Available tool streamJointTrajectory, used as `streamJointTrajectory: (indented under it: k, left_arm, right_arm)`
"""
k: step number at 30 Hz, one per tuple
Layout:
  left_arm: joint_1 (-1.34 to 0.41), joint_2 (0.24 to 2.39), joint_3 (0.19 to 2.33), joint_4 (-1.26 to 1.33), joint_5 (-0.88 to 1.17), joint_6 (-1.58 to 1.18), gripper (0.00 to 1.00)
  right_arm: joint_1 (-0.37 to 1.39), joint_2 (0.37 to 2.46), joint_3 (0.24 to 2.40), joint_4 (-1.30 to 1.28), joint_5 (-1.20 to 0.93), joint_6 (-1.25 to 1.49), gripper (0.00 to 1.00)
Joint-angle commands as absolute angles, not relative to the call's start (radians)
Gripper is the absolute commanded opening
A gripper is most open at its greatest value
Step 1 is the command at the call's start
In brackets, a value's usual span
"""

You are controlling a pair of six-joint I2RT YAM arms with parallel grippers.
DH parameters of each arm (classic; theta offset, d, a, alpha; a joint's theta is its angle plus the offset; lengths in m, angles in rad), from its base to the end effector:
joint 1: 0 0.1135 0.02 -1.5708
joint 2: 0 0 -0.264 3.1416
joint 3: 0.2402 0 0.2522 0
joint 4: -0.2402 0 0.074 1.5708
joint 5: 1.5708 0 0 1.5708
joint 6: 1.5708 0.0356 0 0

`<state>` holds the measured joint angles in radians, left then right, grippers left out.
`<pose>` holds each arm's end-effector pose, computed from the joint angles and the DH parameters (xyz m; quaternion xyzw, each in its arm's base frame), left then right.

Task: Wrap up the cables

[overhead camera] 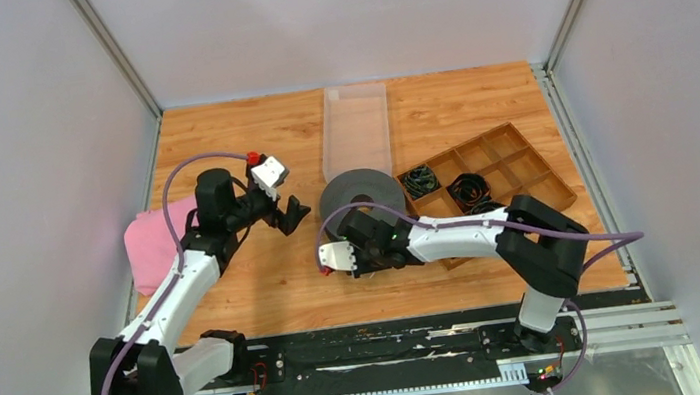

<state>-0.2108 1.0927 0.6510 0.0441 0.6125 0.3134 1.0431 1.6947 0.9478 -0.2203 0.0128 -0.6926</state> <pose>0.2311 -0.0704 0.2575 0.3669 0.7237 -0.2237 0.5400 0.1693 0.2895 0.1629 -0.7272 0.6187 0.0458 0.2937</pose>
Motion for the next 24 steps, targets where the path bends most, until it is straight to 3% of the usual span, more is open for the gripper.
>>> streamJointTrajectory:
  k: [1, 7, 16, 24]
  left_arm:
    - [-0.21, 1.065, 0.636, 0.062, 0.581, 0.309, 0.98]
    - [-0.21, 1.056, 0.63, 0.051, 0.559, 0.325, 0.98]
    - [-0.214, 1.078, 0.626, 0.05, 0.595, 0.315, 0.98]
    - [-0.274, 1.183, 0.679, 0.051, 0.539, 0.243, 0.98]
  right_arm:
    - [1.087, 1.764, 1.011, -0.212, 0.002, -0.607, 0.26]
    - [1.088, 1.743, 1.097, -0.282, -0.018, -0.569, 0.28]
    - [1.067, 1.508, 1.037, -0.388, -0.023, -0.571, 0.36]
    - [0.791, 1.488, 1.153, -0.463, -0.067, -0.424, 0.39]
